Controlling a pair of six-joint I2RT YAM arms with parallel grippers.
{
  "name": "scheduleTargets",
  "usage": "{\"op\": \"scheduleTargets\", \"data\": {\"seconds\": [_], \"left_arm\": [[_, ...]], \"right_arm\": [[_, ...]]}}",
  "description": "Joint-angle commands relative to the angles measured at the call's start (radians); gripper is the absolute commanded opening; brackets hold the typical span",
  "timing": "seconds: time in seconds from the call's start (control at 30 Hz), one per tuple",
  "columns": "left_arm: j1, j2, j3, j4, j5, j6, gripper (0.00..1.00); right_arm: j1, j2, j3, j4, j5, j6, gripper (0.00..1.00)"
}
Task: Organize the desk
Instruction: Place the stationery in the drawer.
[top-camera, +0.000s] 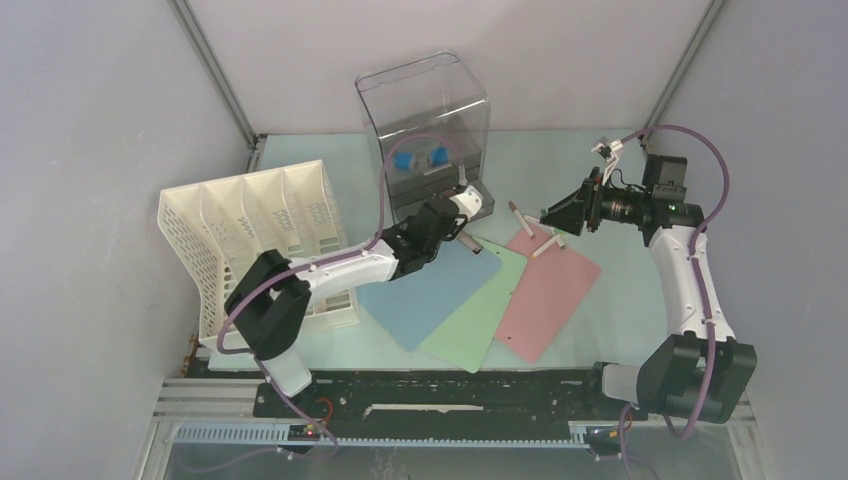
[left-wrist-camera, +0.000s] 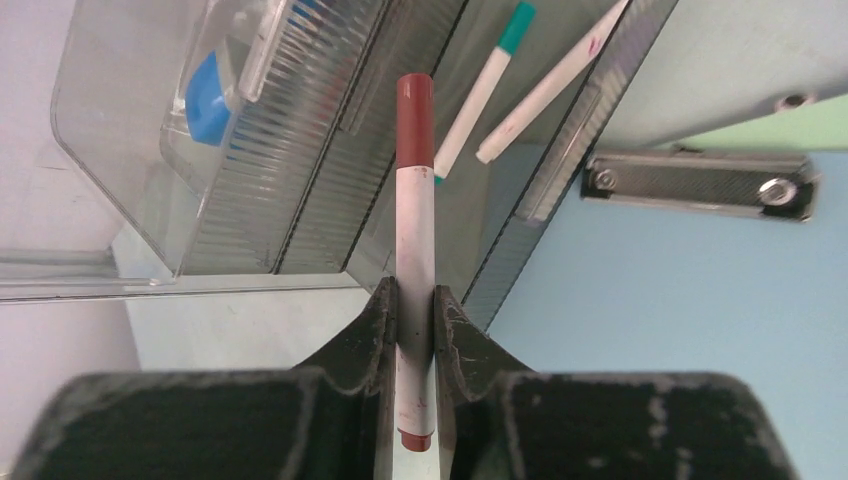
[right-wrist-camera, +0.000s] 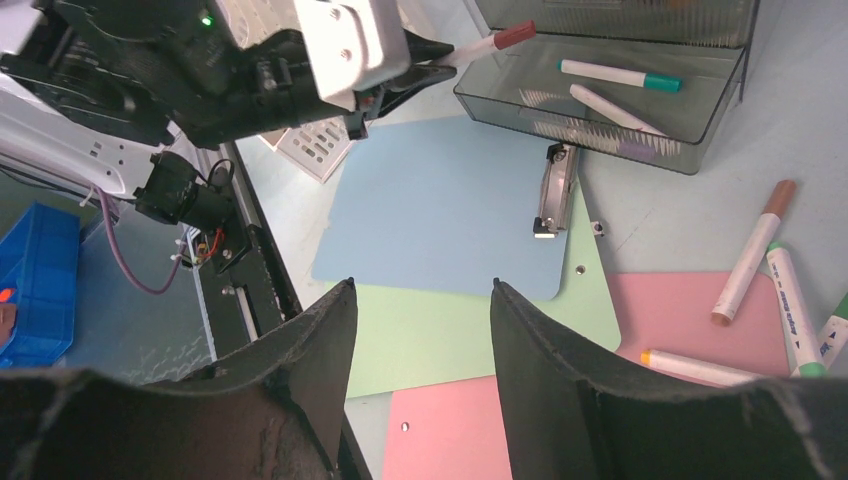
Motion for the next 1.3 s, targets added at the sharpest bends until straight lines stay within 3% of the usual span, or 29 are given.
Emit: {"op": "scheduleTargets", "data": {"seconds": [0.0, 0.37, 0.63, 0.87, 1.27], "left_arm": [[-0.002, 0.039, 0.050, 0.011, -0.091, 0.085, 0.00], [-0.001, 0.177, 0.128, 0.017, -0.176, 0.223, 0.01], [0.004, 0.232, 0.163, 0.028, -0.185, 0.270, 0.10], [0.014, 0.263, 0.191, 0.030, -0.197, 0.284, 0.31], [0.004, 0.161, 0.149, 0.060, -0.190, 0.221, 0.52]], "right_arm": [[-0.001, -0.004, -0.001, -0.006, -0.004, -0.007, 0.59], [-0.001, -0.003, -0.001, -0.006, -0.003, -0.008, 0.59], [-0.001, -0.001, -0.002, -0.006, -0.001, -0.008, 0.59], [-0.001, -0.001, -0.001, -0.006, -0.003, -0.008, 0.59], [0.000, 0.007, -0.002, -0.007, -0.001, -0.010, 0.59]]}}
